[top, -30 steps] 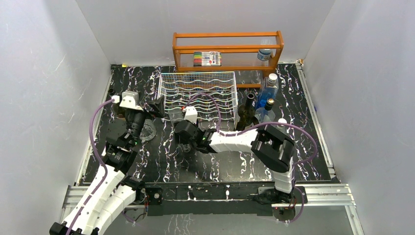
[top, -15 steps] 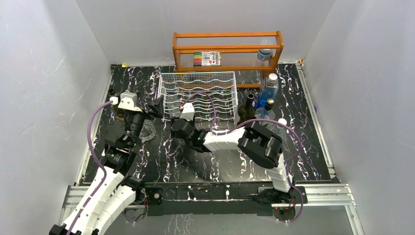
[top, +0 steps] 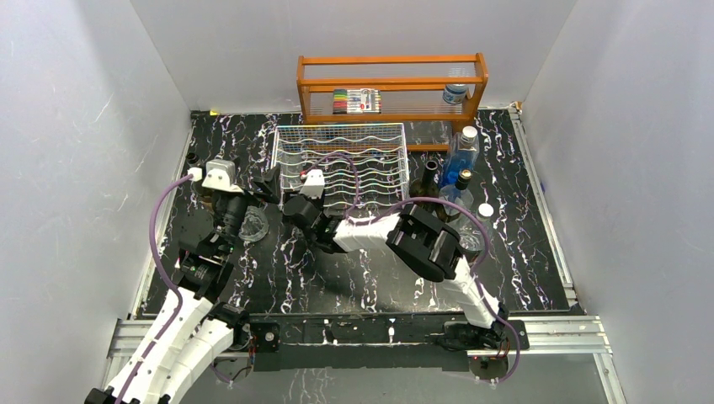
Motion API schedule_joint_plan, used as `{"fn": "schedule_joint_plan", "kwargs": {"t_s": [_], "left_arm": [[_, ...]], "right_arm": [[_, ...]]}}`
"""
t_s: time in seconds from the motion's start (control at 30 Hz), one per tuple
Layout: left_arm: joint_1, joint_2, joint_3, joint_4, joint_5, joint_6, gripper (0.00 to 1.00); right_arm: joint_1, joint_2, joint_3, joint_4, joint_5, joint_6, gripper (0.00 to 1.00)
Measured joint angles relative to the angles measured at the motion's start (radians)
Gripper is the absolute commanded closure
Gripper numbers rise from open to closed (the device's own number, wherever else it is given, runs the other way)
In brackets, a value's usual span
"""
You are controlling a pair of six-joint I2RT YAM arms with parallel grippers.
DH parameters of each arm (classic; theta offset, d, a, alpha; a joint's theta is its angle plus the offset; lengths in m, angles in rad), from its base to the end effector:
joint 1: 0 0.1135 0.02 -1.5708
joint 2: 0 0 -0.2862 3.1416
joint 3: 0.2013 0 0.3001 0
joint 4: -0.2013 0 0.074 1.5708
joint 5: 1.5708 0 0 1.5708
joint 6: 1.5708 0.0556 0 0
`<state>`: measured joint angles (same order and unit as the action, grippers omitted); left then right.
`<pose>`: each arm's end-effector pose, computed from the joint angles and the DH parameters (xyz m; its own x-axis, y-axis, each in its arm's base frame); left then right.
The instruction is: Put the wine bottle on the wine rack
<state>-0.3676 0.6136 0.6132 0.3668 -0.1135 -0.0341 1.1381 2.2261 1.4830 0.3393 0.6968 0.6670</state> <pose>0.1896 -0.0663 0.3845 0.3253 -0.1616 -0.9317 0.2696 0.9602 -0.0724 0.2667 0.4923 0.1398 -0.4071 0.2501 -0.8785 -0.2506 0.8943 0.3708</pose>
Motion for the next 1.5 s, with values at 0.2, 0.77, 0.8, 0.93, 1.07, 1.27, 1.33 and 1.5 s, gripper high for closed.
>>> {"fn": "schedule_joint_plan", "kwargs": {"t_s": [0.2,0.77,0.8,0.93,1.07,1.27,1.33,1.5], "left_arm": [[0.000,-0.005,-0.007,0.006,0.014,0.016,0.02],[0.000,-0.008,-0.018,0.023,0.039,0.033,0.02],[0.000,-0.008,-0.018,0.023,0.041,0.034,0.02],[0.000,-0.008,-0.018,0.023,0.046,0.034,0.02],[0.000,-0.008,-0.018,0.022,0.053,0.039,0.02],[0.000,-0.001,-0.018,0.011,0.076,0.060,0.02],[0.000,0.002,-0.018,0.009,0.081,0.065,0.02],[0.000,0.002,-0.018,0.002,0.093,0.077,0.02]], "right_arm": [[-0.016,0.039,0.068,-0.032,0.030,0.028,1.00],[-0.050,0.090,0.162,-0.094,0.007,0.126,0.70],[-0.050,0.093,0.166,-0.098,0.005,0.128,0.65],[-0.050,0.104,0.179,-0.098,-0.002,0.140,0.55],[-0.051,0.104,0.179,-0.100,-0.026,0.156,0.40],[-0.057,0.104,0.177,-0.102,-0.057,0.198,0.20],[-0.059,0.104,0.176,-0.089,-0.066,0.201,0.14],[-0.071,0.090,0.129,-0.006,-0.110,0.204,0.07]]}}
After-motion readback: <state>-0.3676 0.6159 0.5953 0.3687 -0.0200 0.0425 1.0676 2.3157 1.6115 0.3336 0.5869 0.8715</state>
